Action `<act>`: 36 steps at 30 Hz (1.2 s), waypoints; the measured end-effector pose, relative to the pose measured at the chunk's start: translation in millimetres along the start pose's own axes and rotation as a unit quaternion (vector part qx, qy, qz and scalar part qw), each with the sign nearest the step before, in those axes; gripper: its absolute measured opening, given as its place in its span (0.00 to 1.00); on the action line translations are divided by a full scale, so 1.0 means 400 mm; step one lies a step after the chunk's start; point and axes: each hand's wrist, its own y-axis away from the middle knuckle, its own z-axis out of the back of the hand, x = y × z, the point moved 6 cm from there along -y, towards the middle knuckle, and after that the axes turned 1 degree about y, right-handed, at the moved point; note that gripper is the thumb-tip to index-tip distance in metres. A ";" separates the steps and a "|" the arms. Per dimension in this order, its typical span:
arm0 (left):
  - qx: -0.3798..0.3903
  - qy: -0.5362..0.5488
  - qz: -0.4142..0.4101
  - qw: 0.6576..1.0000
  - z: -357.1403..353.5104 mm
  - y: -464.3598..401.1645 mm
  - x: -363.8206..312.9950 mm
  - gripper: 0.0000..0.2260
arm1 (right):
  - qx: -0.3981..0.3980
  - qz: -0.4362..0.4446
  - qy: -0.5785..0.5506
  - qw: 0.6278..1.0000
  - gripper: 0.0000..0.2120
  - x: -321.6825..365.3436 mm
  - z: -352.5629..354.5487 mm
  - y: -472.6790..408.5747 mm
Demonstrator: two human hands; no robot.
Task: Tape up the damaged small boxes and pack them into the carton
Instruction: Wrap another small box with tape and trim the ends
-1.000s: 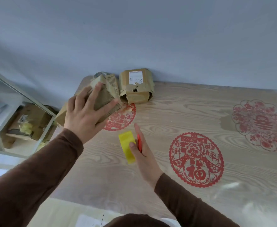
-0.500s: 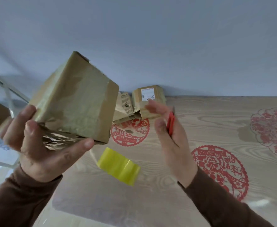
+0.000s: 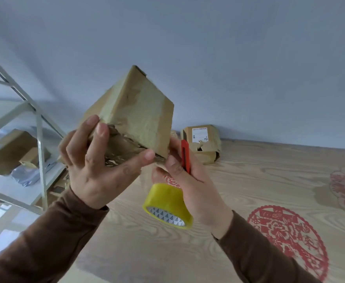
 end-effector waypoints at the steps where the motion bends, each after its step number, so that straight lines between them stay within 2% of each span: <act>1: -0.008 -0.009 -0.029 1.000 0.001 -0.009 -0.016 0.28 | -0.006 -0.010 -0.002 1.000 0.18 -0.011 -0.002 0.003; 4: 0.028 -0.015 -0.006 0.999 -0.025 -0.014 -0.025 0.31 | -0.021 -0.031 0.003 0.999 0.15 -0.035 0.002 0.017; 11: 0.121 -0.020 0.048 0.991 -0.070 0.022 -0.040 0.20 | -0.025 -0.098 0.053 0.993 0.20 -0.096 0.032 0.027; 15: 0.152 -0.032 0.043 0.987 -0.087 0.043 -0.041 0.24 | -0.004 -0.152 0.073 0.986 0.17 -0.120 0.036 0.032; 18: 0.159 -0.067 0.015 0.985 -0.093 0.044 -0.043 0.27 | 0.013 -0.155 0.080 0.985 0.13 -0.121 0.031 0.039; 20: 0.151 -0.080 0.010 0.985 -0.093 0.041 -0.037 0.23 | 0.010 -0.167 0.041 0.985 0.15 -0.120 0.027 0.048; 22: 0.147 -0.088 0.005 0.985 -0.097 0.046 -0.025 0.23 | -0.007 -0.162 0.032 0.986 0.16 -0.105 0.027 0.057; 26: 0.214 -0.061 0.011 0.975 -0.107 0.068 -0.011 0.26 | -0.017 -0.103 0.131 0.986 0.25 -0.086 0.051 0.068; 30: 0.332 0.056 0.081 0.938 -0.129 0.088 -0.025 0.31 | -0.020 -0.121 0.213 0.969 0.30 -0.125 0.091 0.061; 33: 0.404 0.135 0.147 0.892 -0.155 0.114 -0.042 0.33 | -0.030 -0.137 0.266 0.954 0.32 -0.151 0.118 0.048; 36: 0.464 0.229 0.208 0.830 -0.182 0.158 -0.063 0.34 | -0.032 -0.167 0.267 0.949 0.34 -0.190 0.144 0.051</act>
